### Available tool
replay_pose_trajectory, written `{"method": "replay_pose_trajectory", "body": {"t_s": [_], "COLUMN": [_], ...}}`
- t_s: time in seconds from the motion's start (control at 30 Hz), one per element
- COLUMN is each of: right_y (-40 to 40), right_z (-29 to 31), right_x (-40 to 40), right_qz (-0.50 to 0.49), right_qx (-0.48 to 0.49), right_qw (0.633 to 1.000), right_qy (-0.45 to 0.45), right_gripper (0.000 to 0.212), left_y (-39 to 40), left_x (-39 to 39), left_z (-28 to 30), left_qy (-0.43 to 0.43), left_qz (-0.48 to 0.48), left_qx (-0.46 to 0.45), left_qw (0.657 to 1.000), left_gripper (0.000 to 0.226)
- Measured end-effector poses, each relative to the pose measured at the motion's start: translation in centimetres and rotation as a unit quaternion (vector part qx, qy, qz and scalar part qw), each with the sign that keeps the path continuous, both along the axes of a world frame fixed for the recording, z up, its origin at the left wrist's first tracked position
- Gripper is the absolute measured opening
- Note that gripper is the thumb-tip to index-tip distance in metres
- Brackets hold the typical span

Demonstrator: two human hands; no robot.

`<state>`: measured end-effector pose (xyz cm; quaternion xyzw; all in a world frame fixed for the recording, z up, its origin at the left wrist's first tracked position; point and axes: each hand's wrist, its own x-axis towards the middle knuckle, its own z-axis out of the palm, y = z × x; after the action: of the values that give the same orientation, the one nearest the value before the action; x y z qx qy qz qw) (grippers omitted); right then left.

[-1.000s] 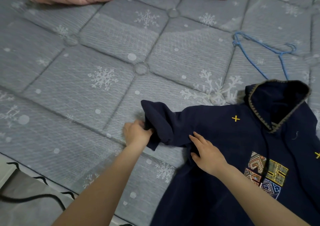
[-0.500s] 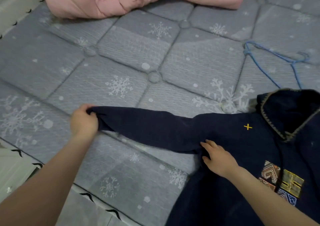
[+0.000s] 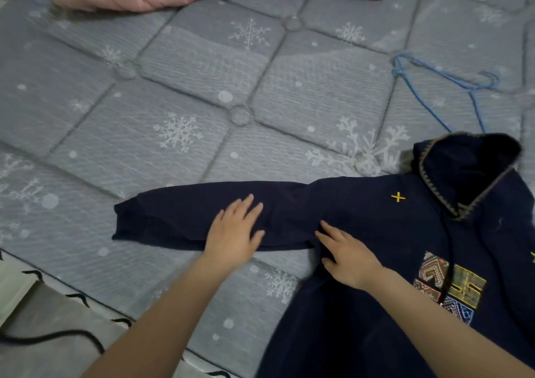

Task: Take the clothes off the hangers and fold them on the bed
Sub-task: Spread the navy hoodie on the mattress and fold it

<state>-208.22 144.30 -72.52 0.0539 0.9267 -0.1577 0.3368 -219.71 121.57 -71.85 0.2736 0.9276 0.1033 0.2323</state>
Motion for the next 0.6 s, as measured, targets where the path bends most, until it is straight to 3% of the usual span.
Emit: {"method": "replay_pose_trajectory", "body": {"t_s": [0.07,0.13,0.33,0.6], "right_y": [0.6,1.4,7.7,17.6], "right_z": [0.3,0.7,1.6,3.1], "right_x": [0.4,0.9,6.3,18.3], "right_qz": [0.004,-0.002,-0.158,-0.319], "right_qx": [-0.015,-0.021,0.018,0.073], "right_qw": [1.0,1.0,0.986,0.945], "right_qy": [0.0,0.014,0.043,-0.016], "right_gripper": [0.064,0.063,0.057,0.047], "left_y": [1.3,1.9,6.6,18.4], "left_x": [1.2,1.4,2.1,9.4], "left_z": [-1.2,-1.4,0.0,2.2], "left_qy": [-0.081,-0.088,0.027,0.022], "left_qz": [-0.027,-0.009,-0.018,-0.176], "left_qx": [-0.126,-0.164,-0.106,-0.063], "left_qw": [0.988,0.982,0.994,0.982], "left_gripper": [0.064,0.063,0.06,0.062]}}
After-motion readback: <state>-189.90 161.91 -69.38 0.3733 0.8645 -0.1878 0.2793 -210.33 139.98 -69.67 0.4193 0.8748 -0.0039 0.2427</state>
